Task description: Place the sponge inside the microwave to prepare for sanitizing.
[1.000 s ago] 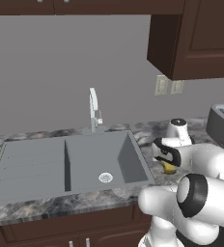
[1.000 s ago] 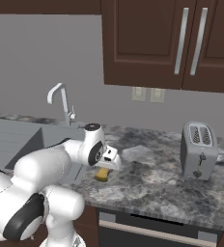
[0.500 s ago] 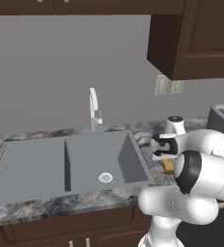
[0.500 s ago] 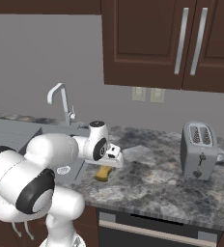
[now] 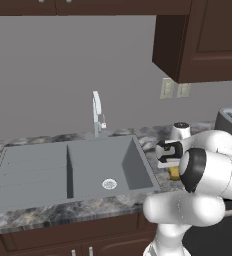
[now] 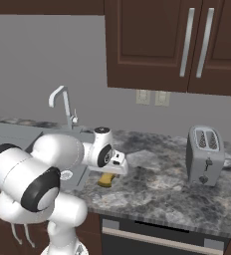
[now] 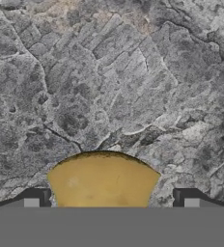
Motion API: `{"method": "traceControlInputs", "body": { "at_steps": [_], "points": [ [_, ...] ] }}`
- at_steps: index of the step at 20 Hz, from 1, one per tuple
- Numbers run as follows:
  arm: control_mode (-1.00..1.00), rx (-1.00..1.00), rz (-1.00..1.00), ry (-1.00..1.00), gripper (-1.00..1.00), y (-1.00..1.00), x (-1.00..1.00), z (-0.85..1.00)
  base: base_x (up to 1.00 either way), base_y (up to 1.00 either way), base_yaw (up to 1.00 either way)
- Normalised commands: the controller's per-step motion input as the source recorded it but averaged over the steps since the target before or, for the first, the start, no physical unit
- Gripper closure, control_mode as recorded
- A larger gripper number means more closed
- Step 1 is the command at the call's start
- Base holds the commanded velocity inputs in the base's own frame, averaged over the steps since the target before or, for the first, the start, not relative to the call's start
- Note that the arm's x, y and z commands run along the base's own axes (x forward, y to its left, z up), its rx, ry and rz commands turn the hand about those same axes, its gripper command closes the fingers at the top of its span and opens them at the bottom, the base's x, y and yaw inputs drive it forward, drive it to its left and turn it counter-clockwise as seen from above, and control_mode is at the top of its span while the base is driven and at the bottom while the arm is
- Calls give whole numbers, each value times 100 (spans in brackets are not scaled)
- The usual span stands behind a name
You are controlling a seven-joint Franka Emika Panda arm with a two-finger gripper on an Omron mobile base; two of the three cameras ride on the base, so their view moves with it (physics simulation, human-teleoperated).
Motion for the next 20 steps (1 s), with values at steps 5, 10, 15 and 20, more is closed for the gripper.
{"method": "traceControlInputs", "body": {
  "at_steps": [5, 10, 15, 20],
  "points": [
    [-100, 4, 0, 0, -100, 1, -4, -18, 0, 0, 0],
    [-100, 5, 0, 0, -100, 0, -3, -21, 0, 0, 0],
    [-100, 1, 0, 0, 100, 6, 0, -11, 0, 0, 0],
    [-100, 0, 0, 0, 100, 0, 0, 0, 0, 0, 0]
  ]
}}
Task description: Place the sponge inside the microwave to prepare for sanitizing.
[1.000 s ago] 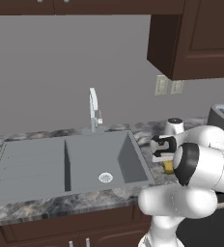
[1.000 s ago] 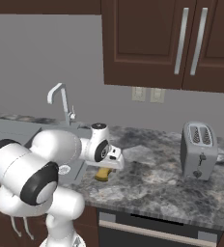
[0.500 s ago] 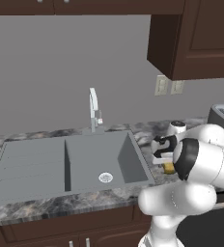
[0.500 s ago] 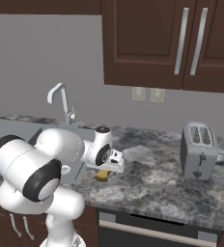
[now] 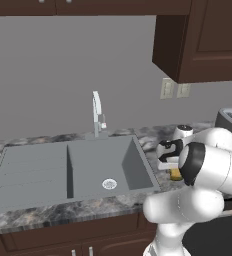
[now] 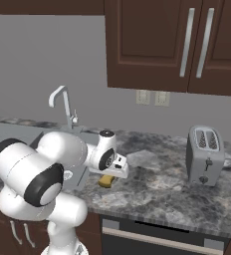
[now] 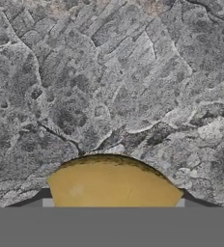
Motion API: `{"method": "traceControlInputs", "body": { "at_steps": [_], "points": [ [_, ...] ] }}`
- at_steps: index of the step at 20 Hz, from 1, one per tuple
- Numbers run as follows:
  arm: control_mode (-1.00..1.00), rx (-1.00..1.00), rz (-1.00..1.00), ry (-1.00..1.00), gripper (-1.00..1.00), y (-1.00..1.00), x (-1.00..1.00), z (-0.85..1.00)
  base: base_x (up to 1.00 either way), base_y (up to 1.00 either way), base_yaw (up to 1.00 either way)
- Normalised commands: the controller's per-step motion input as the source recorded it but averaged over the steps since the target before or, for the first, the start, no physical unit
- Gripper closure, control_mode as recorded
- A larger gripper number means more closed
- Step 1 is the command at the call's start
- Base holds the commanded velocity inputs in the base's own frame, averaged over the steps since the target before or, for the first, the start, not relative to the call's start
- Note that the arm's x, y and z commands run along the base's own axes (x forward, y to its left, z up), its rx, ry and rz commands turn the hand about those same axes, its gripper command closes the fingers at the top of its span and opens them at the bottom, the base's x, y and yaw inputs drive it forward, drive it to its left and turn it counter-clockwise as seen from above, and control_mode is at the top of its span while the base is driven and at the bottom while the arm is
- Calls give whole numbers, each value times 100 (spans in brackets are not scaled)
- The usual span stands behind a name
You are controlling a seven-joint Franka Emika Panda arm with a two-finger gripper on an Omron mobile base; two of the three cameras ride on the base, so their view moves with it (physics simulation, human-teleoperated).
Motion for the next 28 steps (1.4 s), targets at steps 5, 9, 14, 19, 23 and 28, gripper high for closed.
{"method": "traceControlInputs", "body": {
  "at_steps": [5, 9, 14, 19, 23, 28],
  "points": [
    [-100, 1, 0, 4, 100, 0, 1, 13, 0, 0, 0],
    [-100, 0, -2, 22, 100, 0, -29, 64, 0, 0, 0],
    [-100, 0, -1, 17, 100, 1, -80, 77, 0, 0, 0],
    [-100, 0, -1, 11, 100, 1, -99, 78, 0, 0, 0],
    [-100, 0, 0, 3, 100, 18, -95, 73, 0, 0, 0],
    [-100, 0, 0, 1, 100, 22, -66, 81, 0, 0, 0]
  ]
}}
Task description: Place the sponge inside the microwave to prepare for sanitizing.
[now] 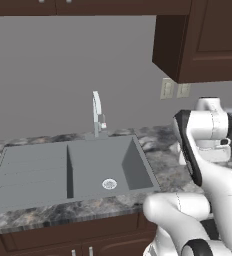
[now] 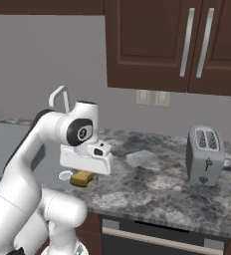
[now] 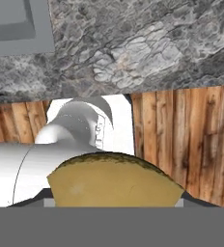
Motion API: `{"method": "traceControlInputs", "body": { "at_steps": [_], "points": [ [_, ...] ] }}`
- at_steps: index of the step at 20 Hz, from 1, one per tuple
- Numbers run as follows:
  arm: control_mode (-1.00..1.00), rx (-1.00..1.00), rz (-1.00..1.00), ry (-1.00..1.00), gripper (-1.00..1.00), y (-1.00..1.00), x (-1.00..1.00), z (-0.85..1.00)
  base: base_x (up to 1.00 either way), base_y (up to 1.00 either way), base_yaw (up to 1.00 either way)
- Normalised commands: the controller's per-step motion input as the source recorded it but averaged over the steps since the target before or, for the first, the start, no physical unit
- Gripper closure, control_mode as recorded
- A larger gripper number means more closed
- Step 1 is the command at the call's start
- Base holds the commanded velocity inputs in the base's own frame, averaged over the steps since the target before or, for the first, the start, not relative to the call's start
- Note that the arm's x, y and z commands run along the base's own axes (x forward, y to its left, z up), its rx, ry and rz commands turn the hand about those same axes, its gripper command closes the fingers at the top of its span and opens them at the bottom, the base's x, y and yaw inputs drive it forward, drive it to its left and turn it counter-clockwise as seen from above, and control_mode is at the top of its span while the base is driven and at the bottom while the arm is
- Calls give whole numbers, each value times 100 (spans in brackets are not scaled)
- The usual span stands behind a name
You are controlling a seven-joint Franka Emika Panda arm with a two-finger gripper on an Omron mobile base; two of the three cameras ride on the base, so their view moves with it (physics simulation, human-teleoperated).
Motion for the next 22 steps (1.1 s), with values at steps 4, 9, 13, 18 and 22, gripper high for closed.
{"method": "traceControlInputs", "body": {
  "at_steps": [4, 9, 13, 18, 22],
  "points": [
    [-100, 0, -2, 0, 100, 6, -14, 68, 0, 0, 0],
    [-100, 0, -1, 3, 100, 0, -2, 50, 0, 0, 0],
    [-100, 0, 0, 0, 100, 0, -5, 0, 0, 0, 0],
    [-100, 0, 0, 0, 100, 0, 0, 0, 0, 0, 0],
    [-100, 0, 0, 0, 100, 13, -2, -1, 0, 0, 0]
  ]
}}
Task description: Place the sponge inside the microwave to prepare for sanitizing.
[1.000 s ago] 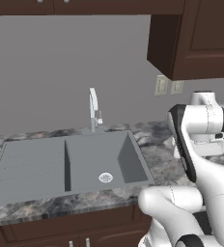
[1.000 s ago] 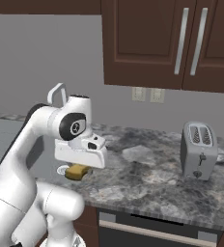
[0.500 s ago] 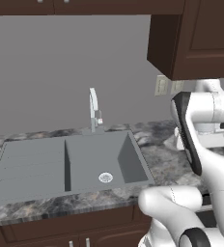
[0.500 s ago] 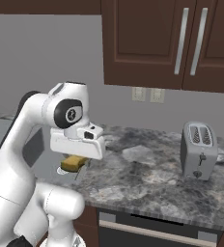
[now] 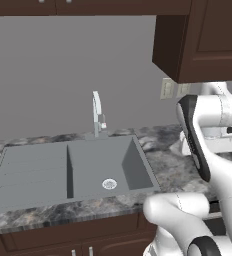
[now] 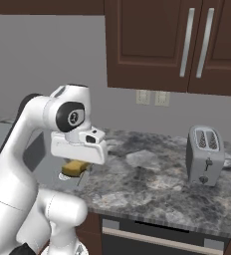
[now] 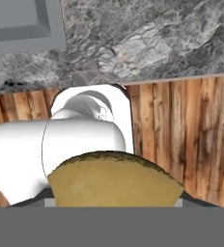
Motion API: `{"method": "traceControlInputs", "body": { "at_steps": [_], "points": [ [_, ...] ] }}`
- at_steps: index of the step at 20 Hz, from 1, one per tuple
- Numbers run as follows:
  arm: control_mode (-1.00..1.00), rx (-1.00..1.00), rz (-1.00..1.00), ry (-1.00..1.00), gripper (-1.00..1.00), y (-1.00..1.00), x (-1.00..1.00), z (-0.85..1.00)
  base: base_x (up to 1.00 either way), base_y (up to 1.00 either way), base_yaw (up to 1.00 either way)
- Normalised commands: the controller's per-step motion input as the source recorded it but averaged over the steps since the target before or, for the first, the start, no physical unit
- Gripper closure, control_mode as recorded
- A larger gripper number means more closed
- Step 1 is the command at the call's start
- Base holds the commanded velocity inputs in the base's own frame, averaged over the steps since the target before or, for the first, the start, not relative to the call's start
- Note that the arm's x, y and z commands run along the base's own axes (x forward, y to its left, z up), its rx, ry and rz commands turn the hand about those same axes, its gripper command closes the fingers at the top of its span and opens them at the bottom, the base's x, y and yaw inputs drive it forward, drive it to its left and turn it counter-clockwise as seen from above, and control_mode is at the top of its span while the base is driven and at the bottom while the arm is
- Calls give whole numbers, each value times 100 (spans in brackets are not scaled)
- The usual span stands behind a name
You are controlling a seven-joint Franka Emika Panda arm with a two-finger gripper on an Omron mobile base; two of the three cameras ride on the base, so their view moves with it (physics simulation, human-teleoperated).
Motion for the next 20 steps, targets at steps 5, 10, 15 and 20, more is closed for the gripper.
{"method": "traceControlInputs", "body": {
  "at_steps": [5, 10, 15, 20],
  "points": [
    [100, 0, 0, 0, 100, 0, 0, 0, -13, 63, -3],
    [100, 0, 0, 0, 100, 0, 0, 0, -29, 94, -2],
    [100, 0, 0, 0, 100, 0, 0, 0, -33, 86, 0],
    [100, 0, 0, 0, 100, 0, 0, 0, -23, 87, 3]
  ]
}}
